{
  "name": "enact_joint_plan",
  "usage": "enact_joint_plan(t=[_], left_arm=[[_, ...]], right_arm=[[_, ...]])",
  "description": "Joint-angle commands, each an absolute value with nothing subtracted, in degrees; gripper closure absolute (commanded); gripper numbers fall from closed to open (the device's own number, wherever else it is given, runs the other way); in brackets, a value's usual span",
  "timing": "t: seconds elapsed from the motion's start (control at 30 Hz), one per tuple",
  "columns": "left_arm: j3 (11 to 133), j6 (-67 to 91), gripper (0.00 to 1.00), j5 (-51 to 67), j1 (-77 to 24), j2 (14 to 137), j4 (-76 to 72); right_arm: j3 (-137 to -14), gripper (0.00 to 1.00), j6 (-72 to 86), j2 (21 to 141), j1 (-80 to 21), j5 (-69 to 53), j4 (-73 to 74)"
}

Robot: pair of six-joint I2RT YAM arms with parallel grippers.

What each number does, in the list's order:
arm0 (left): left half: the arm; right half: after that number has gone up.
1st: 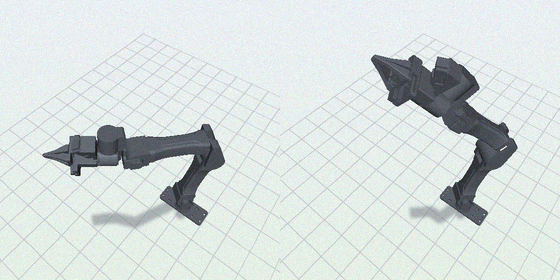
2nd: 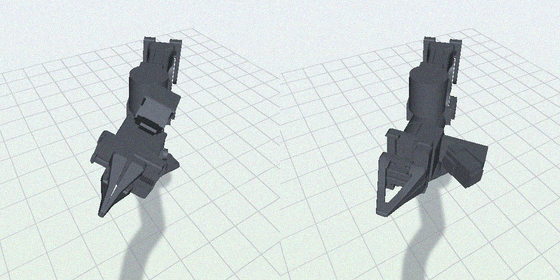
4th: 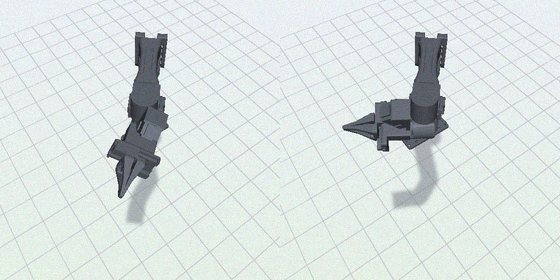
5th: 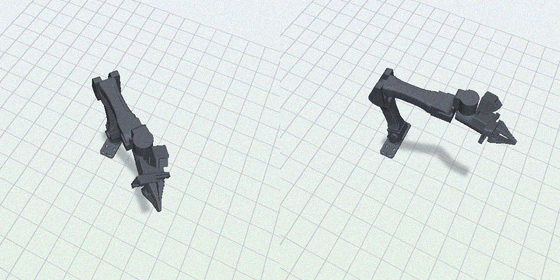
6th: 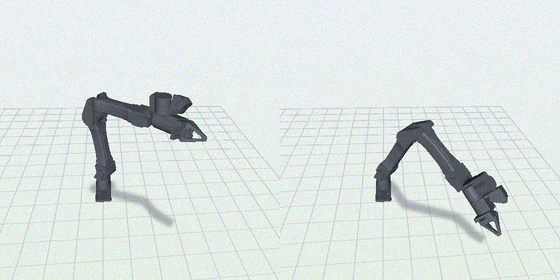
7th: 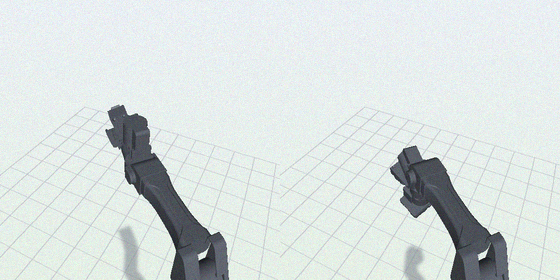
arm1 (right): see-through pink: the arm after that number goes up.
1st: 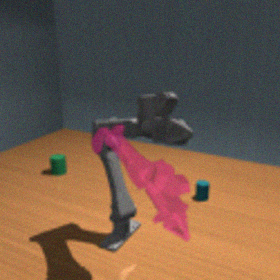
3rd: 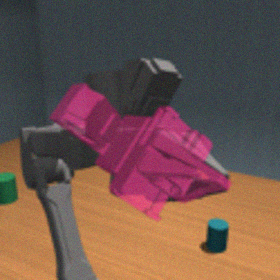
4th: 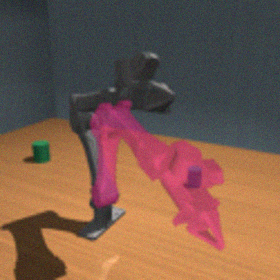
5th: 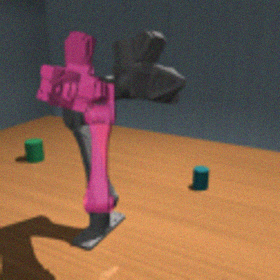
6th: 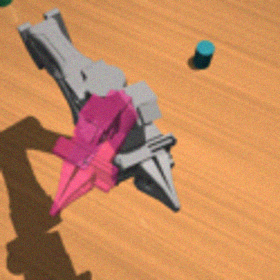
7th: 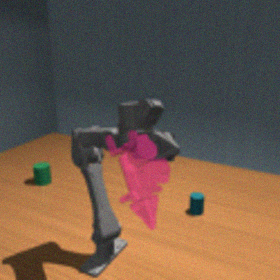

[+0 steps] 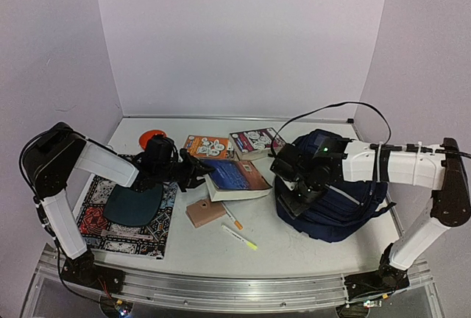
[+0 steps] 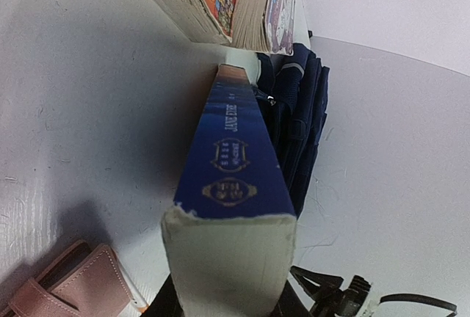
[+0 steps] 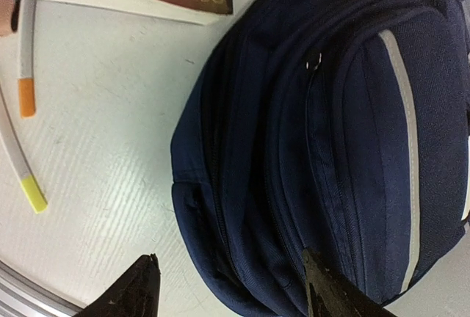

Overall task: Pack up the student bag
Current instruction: Pick up the largest pocket of the bag from the student bag.

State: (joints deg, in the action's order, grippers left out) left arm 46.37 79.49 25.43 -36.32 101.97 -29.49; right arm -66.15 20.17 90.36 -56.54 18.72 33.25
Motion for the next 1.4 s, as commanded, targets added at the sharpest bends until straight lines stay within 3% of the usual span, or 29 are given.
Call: enact_joint_plan(t=[0.0, 0.3, 0.6, 1.2, 1.33, 1.37], left_arm=[[47.1, 78.1, 1.00, 27.0, -35.7, 97.0, -34.7], [46.0, 77.0, 1.00, 27.2, -35.0, 92.9, -34.6], [44.7, 76.2, 1.00, 28.0, -34.6, 89.6, -34.2], [43.6, 75.5, 1.00, 29.2, -33.8, 86.7, -33.5], [42.9, 75.6, 1.00, 30.1, -33.2, 84.6, -33.5], [42.7, 75.6, 1.00, 30.5, -33.0, 83.9, -33.4]], right_arm=[[-63.2, 0.33, 23.5, 90.5, -56.4, 21.3, 37.5], [-62.4, 0.56, 24.3, 94.7, -56.2, 27.9, 37.3], [-65.2, 0.71, 27.7, 95.4, -56.1, 36.7, 45.9], [-63.3, 0.67, 23.7, 101.6, -56.1, 32.8, 39.2], [-66.1, 0.97, 22.7, 102.9, -56.1, 31.6, 39.1], [-67.5, 1.00, 22.5, 102.4, -56.1, 30.7, 39.2]])
